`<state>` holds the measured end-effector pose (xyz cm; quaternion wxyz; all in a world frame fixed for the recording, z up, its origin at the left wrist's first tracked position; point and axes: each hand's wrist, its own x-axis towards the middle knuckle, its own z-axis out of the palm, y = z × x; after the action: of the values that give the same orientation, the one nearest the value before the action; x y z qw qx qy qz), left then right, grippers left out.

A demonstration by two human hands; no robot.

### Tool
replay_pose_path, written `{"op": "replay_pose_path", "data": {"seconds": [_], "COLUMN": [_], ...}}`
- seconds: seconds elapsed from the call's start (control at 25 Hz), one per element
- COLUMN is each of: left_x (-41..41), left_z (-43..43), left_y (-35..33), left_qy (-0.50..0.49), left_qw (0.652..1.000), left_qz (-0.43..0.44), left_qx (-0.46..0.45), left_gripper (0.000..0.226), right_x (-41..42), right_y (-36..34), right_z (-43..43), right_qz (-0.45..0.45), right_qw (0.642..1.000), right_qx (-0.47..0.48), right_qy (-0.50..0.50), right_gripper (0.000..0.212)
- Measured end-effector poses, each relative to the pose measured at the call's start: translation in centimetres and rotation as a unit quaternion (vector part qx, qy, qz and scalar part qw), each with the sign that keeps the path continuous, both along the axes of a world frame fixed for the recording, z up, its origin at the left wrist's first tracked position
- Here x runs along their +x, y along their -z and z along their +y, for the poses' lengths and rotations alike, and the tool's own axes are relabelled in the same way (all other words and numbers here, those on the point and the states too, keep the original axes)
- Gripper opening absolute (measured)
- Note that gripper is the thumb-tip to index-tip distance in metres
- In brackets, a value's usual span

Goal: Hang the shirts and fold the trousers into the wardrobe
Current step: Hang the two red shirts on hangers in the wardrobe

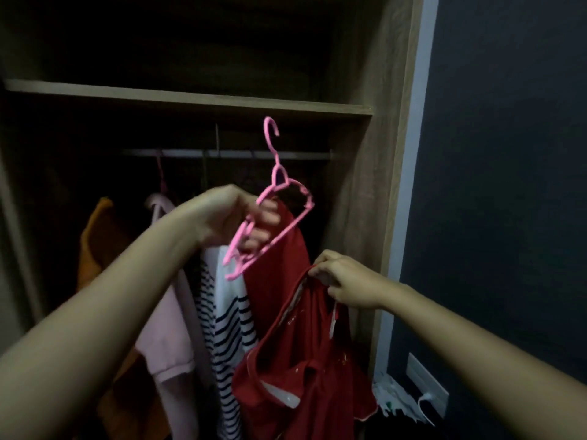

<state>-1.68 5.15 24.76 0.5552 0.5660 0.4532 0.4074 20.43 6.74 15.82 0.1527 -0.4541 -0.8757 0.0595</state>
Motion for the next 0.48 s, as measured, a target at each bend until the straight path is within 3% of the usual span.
{"op": "replay_pose_path", "data": {"seconds": [0.12,0.24,0.32,0.48], "left_x": [-5.5,-11.8,-15.5,-21.0], "left_z": [-5.4,-10.5,-13.9,-19.4], "left_y": [3.5,7.1,9.0,12.6], "left_qy": [-0.105,-0.201,-0.263,-0.268], "left_qw": [0.970,0.873,0.816,0.816], "left_qz": [0.187,0.332,0.385,0.365], "left_qx": [0.111,0.295,0.342,0.359], "left_gripper": [0.015,0.015,0.012,0.018], "right_x": [-1.9,-3.8,-4.6,-5.7], "right_y": [0.7,1.3,1.9,3.2], "right_z": [-2.1,-3.4,-3.9,-4.5], "right_qz": [0.034,0.035,0.043,0.047], "right_qw": [0.999,0.999,0.998,0.995], "right_qx": [-0.001,0.018,0.037,0.027], "right_qy": [0.008,0.021,0.041,0.089], "right_gripper": [0.053,0.058,0.058,0.057]}}
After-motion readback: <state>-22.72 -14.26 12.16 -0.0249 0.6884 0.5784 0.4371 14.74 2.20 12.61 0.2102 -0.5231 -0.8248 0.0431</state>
